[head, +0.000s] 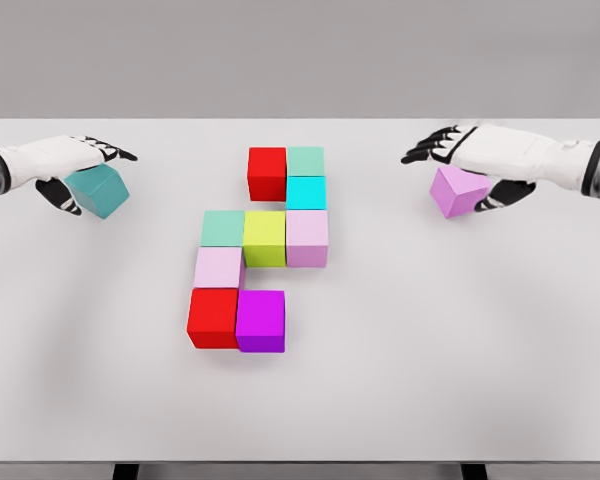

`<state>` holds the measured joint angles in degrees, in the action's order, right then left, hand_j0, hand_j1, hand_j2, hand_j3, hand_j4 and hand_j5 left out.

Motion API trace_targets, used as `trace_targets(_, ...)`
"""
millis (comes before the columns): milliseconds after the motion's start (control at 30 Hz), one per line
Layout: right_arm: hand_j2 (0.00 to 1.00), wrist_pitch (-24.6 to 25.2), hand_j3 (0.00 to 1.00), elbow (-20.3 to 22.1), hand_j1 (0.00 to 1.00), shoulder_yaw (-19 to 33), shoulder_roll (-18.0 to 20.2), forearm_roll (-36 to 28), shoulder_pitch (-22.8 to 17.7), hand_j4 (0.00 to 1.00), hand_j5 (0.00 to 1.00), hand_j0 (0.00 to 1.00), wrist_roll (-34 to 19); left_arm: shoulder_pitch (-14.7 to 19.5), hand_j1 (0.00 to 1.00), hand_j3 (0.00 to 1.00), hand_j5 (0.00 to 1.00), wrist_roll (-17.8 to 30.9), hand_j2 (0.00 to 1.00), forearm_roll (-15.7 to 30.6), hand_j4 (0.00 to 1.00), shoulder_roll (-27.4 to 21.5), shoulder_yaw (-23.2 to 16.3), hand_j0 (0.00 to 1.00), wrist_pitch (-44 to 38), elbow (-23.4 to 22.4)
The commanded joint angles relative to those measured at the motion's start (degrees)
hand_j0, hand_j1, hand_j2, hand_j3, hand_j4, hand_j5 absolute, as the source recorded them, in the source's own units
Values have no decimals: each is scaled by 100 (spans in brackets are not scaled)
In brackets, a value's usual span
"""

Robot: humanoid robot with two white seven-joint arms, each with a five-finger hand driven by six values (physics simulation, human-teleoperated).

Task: Assemble the squares on the desktop into the number 2

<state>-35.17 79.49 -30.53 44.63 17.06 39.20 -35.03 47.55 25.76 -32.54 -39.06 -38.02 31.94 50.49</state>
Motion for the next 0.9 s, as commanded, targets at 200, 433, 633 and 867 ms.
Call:
trace_targets(200, 100, 17, 100, -601, 100, -85, -103, 43, 53, 100, 100, 100, 3, -9, 100, 100, 100, -124, 100, -305, 100, 12, 5, 100, -39, -92)
trace_targets(433, 100, 17, 100, -1093, 100, -217, -323, 192, 237, 100, 100, 100, 3, -17, 99, 99, 99, -159, 99, -376, 99, 21, -3, 99, -39, -92)
trace_targets(633, 100, 17, 100, -1454, 100, -217, -437, 228, 369, 100, 100, 100, 3, -18, 87, 87, 87, -159, 87, -402, 87, 21, 23, 87, -39, -92)
trace_targets(867, 100, 17, 100, -1963, 100, -401, -674, 263, 606, 100, 100, 100, 3, -44, 54, 54, 54, -168, 54, -393, 54, 21, 23, 54, -30, -66)
